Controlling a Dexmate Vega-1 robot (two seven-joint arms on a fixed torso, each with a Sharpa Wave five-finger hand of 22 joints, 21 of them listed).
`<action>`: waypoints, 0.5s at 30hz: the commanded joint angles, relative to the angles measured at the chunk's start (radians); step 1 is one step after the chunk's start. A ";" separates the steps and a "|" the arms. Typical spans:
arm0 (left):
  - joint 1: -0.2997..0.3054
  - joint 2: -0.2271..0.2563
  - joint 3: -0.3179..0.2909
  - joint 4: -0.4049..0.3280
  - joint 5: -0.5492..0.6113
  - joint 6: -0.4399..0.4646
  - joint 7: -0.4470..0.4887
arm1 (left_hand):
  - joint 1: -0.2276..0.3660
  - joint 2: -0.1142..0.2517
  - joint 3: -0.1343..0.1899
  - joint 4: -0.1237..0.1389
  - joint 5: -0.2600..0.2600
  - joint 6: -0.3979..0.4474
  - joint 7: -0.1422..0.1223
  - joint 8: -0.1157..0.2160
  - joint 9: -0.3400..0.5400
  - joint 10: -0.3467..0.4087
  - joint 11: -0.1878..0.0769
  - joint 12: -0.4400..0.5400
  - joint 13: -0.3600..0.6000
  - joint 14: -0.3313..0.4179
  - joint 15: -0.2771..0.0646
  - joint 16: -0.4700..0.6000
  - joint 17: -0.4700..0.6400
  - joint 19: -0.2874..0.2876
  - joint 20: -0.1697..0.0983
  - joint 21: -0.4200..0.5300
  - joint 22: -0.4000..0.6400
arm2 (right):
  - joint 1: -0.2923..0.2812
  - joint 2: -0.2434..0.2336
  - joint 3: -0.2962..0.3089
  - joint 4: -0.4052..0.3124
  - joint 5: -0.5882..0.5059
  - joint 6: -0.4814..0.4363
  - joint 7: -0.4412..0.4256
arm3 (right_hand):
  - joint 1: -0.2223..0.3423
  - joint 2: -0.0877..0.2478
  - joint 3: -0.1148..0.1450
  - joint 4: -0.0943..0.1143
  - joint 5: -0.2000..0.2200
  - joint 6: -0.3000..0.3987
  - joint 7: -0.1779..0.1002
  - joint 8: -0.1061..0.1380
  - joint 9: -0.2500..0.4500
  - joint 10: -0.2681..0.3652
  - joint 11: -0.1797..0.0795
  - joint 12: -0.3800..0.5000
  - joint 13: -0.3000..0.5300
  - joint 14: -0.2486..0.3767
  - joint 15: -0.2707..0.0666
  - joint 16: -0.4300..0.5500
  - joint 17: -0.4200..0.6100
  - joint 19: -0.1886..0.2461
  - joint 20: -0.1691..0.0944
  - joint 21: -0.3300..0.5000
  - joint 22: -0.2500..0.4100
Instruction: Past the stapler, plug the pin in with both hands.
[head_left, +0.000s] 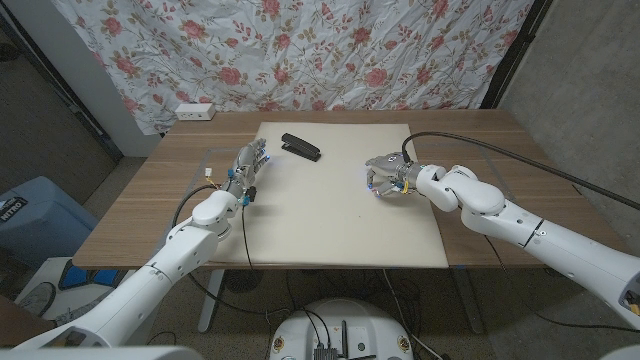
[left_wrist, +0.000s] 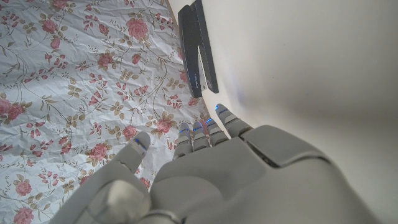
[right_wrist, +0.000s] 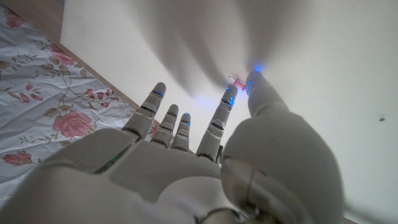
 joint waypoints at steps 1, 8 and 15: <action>0.003 0.001 -0.001 -0.003 -0.001 -0.003 0.000 | -0.001 0.071 0.007 0.004 0.009 0.006 -0.003 0.000 0.004 0.001 -0.002 -0.001 0.004 0.002 -0.005 -0.001 0.003 0.011 -0.005 -0.004 0.001 | -0.015 -0.002 0.003 0.016 -0.007 0.000 -0.064 | 0.002 -0.004 -0.008 0.001 -0.002 0.028 -0.001 0.019 0.007 0.019 -0.002 0.008 0.003 0.022 -0.001 0.009 0.007 0.015 -0.004 0.007 0.003; 0.005 -0.001 -0.002 -0.001 -0.001 -0.010 -0.002 | -0.001 0.071 0.007 0.003 0.009 0.006 -0.003 0.000 0.004 0.000 -0.003 -0.002 0.004 0.003 -0.005 -0.001 0.003 0.011 -0.006 -0.004 0.001 | -0.014 -0.002 0.000 0.026 -0.008 0.004 -0.077 | 0.002 -0.002 -0.016 0.003 -0.002 0.066 -0.001 0.042 0.015 0.043 -0.005 0.012 0.003 0.033 -0.007 0.016 0.011 0.028 -0.009 0.008 0.003; 0.005 -0.001 -0.001 -0.002 0.000 -0.008 0.000 | -0.001 0.070 0.007 0.003 0.009 0.006 -0.003 0.000 0.004 0.000 -0.003 -0.001 0.004 0.002 -0.005 -0.001 0.003 0.011 -0.006 -0.004 0.001 | -0.008 0.000 -0.006 0.034 -0.011 0.011 -0.083 | 0.003 0.005 -0.020 0.005 -0.002 0.095 -0.002 0.060 0.021 0.057 -0.007 0.014 0.003 0.036 -0.014 0.019 0.014 0.033 -0.011 0.008 0.004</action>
